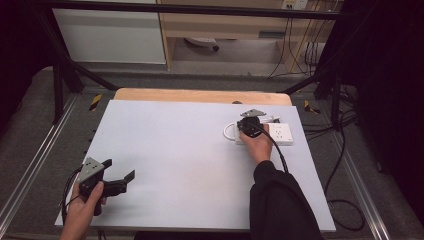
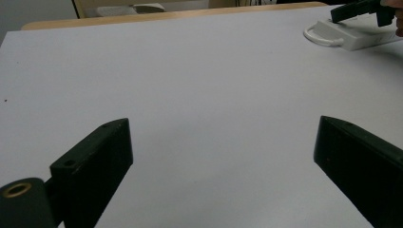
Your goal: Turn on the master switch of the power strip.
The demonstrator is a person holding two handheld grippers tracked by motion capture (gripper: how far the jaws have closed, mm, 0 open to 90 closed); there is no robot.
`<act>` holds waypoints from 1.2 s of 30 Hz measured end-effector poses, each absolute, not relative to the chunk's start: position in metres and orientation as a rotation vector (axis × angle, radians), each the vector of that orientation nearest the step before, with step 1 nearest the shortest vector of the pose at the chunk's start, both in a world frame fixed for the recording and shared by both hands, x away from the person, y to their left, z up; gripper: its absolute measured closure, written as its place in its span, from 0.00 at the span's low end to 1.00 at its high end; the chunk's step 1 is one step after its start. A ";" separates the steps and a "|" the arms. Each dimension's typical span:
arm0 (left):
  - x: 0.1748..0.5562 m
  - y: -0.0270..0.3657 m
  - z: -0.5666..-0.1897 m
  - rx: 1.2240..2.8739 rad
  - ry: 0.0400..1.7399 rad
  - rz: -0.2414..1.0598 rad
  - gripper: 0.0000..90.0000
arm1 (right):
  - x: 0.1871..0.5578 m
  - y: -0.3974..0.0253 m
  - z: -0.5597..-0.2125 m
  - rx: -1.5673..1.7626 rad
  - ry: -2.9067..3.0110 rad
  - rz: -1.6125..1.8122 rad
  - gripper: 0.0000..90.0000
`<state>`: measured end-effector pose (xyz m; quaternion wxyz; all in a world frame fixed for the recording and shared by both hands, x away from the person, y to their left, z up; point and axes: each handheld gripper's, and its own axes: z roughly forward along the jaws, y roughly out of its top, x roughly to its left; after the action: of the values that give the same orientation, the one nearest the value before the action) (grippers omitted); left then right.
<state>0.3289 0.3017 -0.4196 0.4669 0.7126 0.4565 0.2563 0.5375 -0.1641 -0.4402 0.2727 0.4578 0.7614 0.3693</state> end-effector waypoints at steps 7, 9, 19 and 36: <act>0.329 0.301 -0.420 1.751 1.121 0.626 0.06 | 0.537 -0.164 -0.440 1.233 2.047 0.995 1.00; 0.329 0.301 -0.420 1.751 1.121 0.628 0.06 | 0.537 -0.164 -0.440 1.233 2.046 0.995 1.00; 0.329 0.301 -0.420 1.750 1.122 0.625 0.06 | 0.537 -0.164 -0.441 1.231 2.041 0.997 1.00; 0.329 0.301 -0.420 1.755 1.124 0.628 0.06 | 0.536 -0.165 -0.443 1.227 2.032 1.012 1.00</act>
<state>0.3291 0.3012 -0.4203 0.4641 0.7143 0.4573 0.2555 0.5357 -0.1648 -0.4425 0.2770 0.4571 0.7566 0.3768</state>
